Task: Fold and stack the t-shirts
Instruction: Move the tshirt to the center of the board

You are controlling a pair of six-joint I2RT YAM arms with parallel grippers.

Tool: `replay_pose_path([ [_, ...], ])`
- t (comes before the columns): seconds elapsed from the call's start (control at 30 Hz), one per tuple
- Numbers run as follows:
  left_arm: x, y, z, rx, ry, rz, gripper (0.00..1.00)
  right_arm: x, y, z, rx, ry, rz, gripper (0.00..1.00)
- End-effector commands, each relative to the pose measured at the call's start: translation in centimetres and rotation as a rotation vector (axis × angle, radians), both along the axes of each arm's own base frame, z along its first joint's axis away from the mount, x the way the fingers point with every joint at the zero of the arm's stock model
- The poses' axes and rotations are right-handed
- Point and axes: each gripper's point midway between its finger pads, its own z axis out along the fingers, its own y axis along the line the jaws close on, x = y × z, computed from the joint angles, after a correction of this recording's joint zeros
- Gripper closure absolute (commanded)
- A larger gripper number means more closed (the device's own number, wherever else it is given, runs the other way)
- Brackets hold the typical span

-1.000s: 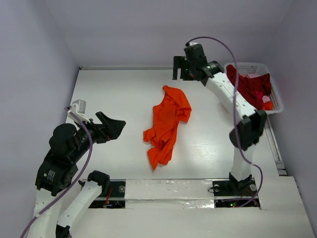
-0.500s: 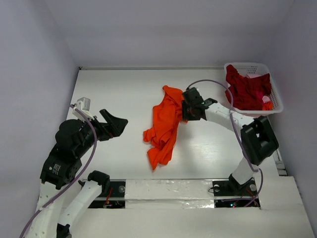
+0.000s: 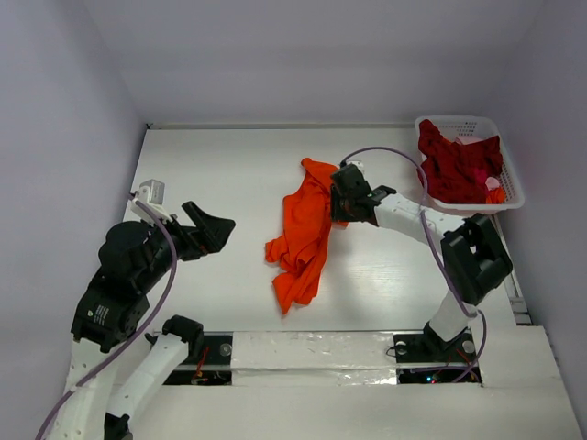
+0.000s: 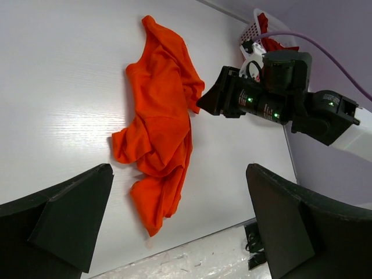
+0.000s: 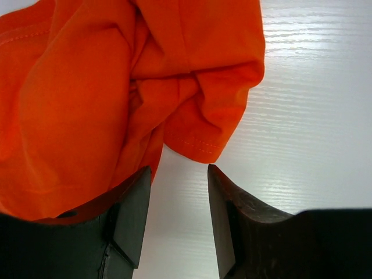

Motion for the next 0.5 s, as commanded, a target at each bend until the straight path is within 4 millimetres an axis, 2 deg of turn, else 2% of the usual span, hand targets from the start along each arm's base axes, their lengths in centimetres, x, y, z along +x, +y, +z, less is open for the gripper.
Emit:
replay_pose_path([
  [0.0,-0.3,0.3,2.7,-0.013,-0.076,0.001,0.01,1.0,-0.3,0.3,-0.004,-0.051,-0.072,0.51],
  [0.1,-0.5,0.3,2.9,-0.017,-0.076,0.001,0.01,1.4,-1.3,0.0,-0.035,-0.070,-0.138,0.51],
  [0.23,-0.6,0.4,3.0,-0.015,-0.075,0.002,0.01,1.3,-1.6,-2.5,-0.068,-0.033,-0.157,0.51],
  [0.47,-0.7,0.5,3.1,-0.011,-0.077,0.005,0.01,1.0,-1.5,-5.5,-0.064,0.005,-0.182,0.52],
])
